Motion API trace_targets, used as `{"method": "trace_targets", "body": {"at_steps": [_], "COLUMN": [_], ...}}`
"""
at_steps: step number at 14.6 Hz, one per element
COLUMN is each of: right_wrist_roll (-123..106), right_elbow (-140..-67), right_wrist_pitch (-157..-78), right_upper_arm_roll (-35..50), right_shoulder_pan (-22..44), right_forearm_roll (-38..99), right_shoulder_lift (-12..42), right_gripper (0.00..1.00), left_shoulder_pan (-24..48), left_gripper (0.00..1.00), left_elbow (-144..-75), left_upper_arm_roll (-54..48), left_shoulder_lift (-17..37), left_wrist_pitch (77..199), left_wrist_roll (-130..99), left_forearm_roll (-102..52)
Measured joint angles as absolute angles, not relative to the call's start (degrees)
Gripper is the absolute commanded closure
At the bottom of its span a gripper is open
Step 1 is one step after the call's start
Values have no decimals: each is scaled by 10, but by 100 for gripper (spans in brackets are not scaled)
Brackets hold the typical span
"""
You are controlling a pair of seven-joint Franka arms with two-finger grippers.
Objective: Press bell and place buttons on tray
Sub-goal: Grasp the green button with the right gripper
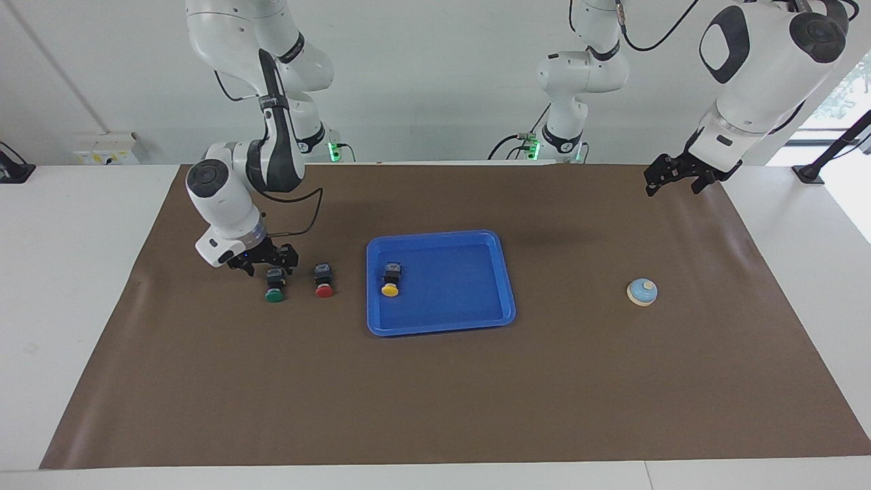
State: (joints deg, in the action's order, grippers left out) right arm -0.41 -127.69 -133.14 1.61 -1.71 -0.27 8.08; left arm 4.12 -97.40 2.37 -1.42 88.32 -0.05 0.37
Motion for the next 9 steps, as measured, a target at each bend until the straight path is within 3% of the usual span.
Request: {"method": "trace_targets", "body": {"at_steps": [3, 5, 9], "right_wrist_roll": [-4, -4, -3], "right_elbow": [-1280, -1280, -1247], "right_wrist_pitch": [-1334, -1336, -1316], "right_upper_arm_roll": [16, 17, 25], "right_shoulder_pan": [-17, -17, -9], "right_forearm_roll": [-2, -2, -2], "right_shoulder_lift": [88, 91, 91], "right_gripper": [69, 91, 96], "left_shoulder_pan": [41, 41, 41], "left_gripper": [0, 0, 0], "left_elbow": [-974, -974, -974], "left_upper_arm_roll": [24, 24, 24], "left_shoulder_lift": [-14, -14, -14], "left_wrist_pitch": [883, 883, 883], "left_wrist_roll": [-1, -1, -1], "left_forearm_roll": [4, 4, 4]}}
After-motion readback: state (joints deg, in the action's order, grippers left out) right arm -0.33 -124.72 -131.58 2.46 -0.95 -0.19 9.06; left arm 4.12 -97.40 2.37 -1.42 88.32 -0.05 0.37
